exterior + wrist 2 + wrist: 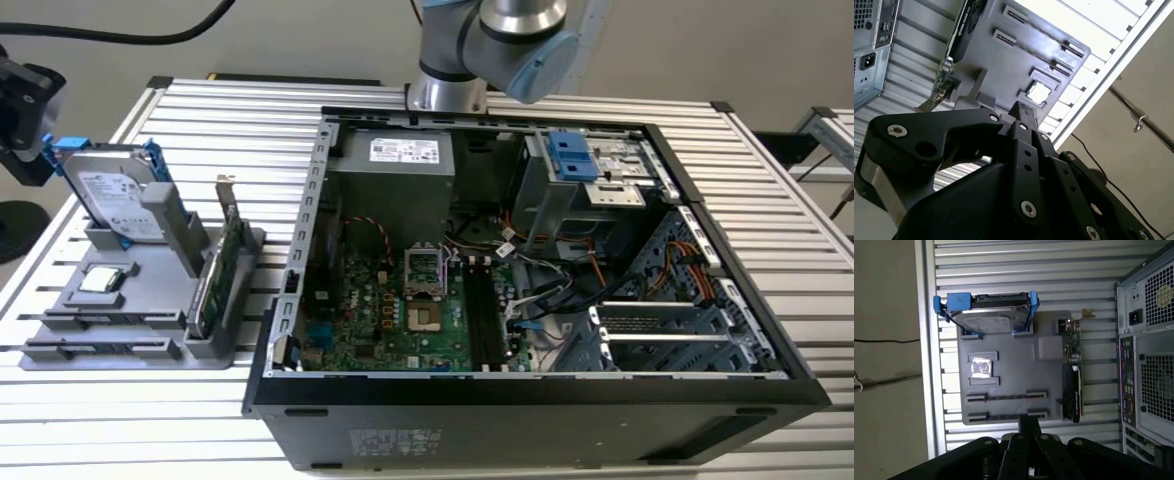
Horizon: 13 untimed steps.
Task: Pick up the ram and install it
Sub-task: 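Pick up the ram and move it above insertion slot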
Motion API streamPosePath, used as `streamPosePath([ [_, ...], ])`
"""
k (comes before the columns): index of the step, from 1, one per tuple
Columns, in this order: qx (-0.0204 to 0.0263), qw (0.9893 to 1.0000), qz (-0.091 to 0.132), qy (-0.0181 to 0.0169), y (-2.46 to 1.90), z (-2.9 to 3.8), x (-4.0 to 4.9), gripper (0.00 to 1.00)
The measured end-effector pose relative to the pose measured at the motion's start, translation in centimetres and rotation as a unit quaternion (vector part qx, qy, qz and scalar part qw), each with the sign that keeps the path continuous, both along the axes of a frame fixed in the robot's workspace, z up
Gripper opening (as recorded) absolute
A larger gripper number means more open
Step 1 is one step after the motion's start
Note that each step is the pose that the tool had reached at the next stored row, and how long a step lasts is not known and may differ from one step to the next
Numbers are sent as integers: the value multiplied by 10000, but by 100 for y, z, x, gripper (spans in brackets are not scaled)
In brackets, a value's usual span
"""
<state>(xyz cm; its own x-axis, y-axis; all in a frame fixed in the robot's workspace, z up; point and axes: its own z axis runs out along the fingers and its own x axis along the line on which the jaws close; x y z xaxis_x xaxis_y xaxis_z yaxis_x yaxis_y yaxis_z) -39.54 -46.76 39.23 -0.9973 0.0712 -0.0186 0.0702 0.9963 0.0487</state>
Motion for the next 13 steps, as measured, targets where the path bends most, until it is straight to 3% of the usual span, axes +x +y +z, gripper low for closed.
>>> streamPosePath([
  [13,0,10000,0,0,-66,-6,0,0],
])
